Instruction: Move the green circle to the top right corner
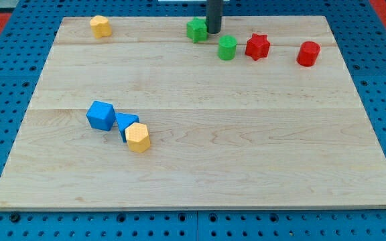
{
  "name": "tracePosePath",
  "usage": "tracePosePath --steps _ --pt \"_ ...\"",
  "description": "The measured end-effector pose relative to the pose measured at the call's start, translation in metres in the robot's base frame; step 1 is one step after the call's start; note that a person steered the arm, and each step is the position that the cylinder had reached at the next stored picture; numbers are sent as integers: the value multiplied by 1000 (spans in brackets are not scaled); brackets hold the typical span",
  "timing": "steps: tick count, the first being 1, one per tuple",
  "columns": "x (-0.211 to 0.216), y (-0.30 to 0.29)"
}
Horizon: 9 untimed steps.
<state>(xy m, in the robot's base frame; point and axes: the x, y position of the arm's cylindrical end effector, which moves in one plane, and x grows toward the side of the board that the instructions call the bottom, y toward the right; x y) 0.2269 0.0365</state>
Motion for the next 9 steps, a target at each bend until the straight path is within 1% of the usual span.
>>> tracePosePath --steps 1,2,3,5,6,7,8,9 --pt "-13 66" --pt "-23 150" --pt "3 94" --pt "14 -28" --pt "51 -54" --pt "85 -42" --pt "86 -23" --pt "84 14"
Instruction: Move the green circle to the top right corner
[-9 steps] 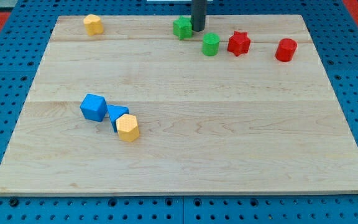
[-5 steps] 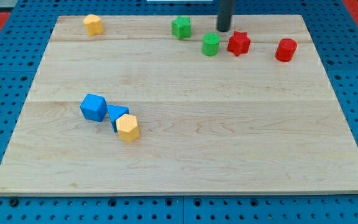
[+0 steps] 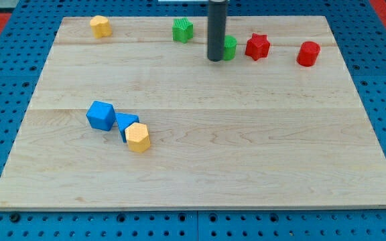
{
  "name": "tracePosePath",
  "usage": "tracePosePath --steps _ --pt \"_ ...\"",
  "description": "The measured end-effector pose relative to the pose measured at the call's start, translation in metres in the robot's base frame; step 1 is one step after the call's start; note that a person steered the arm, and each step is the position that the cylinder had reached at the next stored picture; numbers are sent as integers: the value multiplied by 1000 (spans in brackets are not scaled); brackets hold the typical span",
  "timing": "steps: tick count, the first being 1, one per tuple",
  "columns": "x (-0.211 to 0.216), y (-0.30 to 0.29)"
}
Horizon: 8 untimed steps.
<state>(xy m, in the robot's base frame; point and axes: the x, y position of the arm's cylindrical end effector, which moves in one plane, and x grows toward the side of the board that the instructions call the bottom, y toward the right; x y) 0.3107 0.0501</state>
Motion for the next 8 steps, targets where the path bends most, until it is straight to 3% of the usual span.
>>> tracePosePath --steps 1,2,3,5,7,8 --pt "-20 -16" --pt "-29 14" --pt "-18 -6" --pt "-19 41" --pt "-50 69" --pt "-60 45"
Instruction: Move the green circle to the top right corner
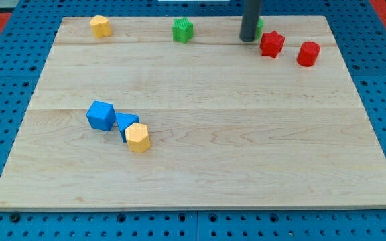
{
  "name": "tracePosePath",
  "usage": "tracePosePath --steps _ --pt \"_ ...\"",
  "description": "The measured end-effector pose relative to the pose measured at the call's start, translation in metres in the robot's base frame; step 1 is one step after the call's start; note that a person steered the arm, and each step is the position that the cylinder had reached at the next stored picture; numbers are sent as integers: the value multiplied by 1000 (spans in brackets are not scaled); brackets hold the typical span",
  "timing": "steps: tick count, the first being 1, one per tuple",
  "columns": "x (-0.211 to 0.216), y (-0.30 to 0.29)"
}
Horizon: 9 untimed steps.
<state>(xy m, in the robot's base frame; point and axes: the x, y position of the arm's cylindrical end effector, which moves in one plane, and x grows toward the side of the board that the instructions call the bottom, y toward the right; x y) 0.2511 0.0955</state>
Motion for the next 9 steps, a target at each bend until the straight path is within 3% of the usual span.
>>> tracePosePath --steps 2,3,5,6,7,9 --pt "-22 56" --pt "-30 52" --pt "-33 -23" --pt "-40 -13" --pt "-58 -41" --pt "-58 -3"
